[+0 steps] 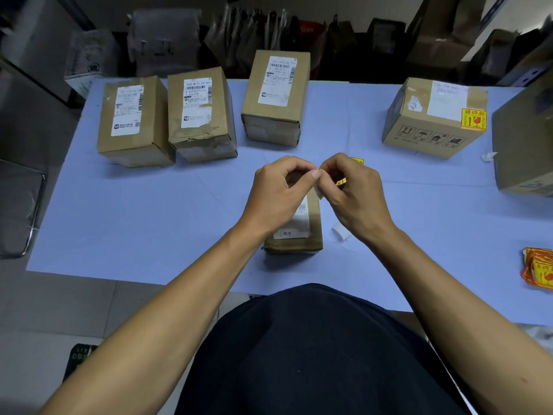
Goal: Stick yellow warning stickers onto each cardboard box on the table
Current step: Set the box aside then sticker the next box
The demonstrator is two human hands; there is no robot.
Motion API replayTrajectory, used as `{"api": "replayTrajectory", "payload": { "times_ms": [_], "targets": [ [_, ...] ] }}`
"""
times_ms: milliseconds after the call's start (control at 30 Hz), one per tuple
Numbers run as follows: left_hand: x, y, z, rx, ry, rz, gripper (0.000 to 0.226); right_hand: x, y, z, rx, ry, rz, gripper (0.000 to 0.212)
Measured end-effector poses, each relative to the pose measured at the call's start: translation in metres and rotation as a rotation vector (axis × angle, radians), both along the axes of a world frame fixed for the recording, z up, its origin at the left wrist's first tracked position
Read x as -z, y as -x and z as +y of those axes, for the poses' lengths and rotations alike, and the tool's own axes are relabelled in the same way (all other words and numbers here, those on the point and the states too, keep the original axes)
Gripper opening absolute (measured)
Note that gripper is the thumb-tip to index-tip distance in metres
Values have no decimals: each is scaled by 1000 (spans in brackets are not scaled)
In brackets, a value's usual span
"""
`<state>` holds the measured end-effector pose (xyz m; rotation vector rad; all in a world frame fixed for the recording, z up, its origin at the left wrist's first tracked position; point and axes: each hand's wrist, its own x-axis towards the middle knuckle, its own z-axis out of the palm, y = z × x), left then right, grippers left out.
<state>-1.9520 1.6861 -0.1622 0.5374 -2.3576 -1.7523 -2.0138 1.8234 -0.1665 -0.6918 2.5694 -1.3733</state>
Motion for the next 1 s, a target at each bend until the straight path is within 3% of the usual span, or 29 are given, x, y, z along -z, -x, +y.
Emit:
{"api": "replayTrajectory", "payload": {
  "times_ms": [533, 800, 1000],
  "targets": [
    [14, 9, 21, -168, -258, -53, 20, 12, 7, 15, 10, -24, -29, 14],
    [31, 9, 13, -386, -340, -133, 21, 72, 16, 56, 88, -326, -265, 17],
    [38, 2, 7, -434, -330, -174, 23, 114, 12, 81, 30, -593, -451, 18]
  ]
}}
